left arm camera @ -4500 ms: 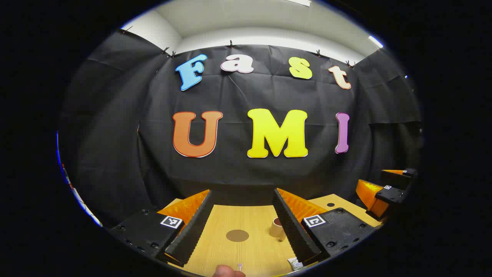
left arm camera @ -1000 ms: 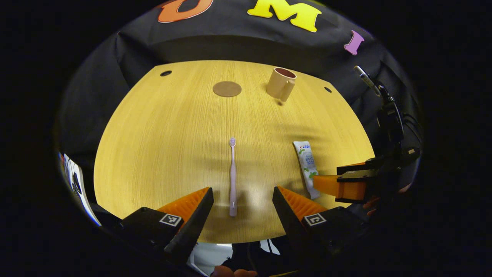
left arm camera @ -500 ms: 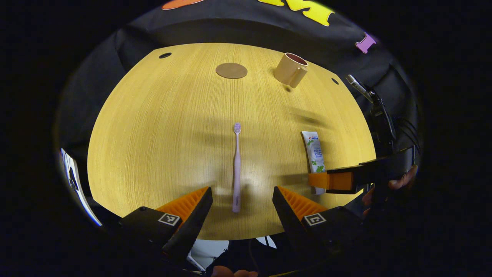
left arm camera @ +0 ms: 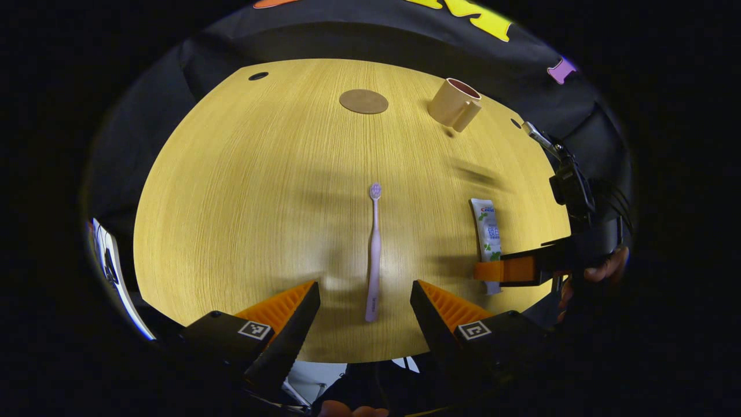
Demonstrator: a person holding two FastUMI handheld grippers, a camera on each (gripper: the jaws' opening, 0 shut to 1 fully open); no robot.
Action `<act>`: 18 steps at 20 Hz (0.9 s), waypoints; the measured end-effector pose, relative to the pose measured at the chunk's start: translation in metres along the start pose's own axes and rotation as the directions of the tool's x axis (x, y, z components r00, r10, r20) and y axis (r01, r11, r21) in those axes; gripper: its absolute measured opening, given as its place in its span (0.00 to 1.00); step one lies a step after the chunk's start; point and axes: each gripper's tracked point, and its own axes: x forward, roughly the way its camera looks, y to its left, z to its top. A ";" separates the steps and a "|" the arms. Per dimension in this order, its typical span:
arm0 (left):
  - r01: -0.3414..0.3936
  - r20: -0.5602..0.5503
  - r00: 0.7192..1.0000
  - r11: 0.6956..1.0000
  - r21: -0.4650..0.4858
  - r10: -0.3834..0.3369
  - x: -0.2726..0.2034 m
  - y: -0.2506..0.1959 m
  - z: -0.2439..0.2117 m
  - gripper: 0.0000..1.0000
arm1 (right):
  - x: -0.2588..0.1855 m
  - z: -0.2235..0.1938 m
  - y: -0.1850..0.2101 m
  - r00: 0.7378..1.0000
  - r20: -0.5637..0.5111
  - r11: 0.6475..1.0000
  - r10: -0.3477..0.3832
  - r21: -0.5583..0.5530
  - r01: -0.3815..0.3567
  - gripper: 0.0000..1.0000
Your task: Put the toothbrush and toothpaste on the desktop into the cup, then pick up the cup and place it on the coaster on the desktop.
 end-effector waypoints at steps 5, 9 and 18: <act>0.005 -0.020 1.000 1.000 0.000 -0.005 0.001 0.000 -0.003 1.00 | 0.005 -0.002 -0.001 1.000 -0.018 1.000 -0.014 0.009 0.015 0.59; 0.005 -0.036 0.999 1.000 -0.002 -0.005 0.004 0.000 -0.007 1.00 | 0.007 0.003 0.002 1.000 -0.016 1.000 -0.005 0.015 0.006 0.45; 0.003 -0.080 0.997 1.000 -0.019 -0.004 0.027 0.006 -0.002 1.00 | 0.003 0.003 0.000 0.999 -0.025 0.999 0.035 -0.021 -0.035 0.41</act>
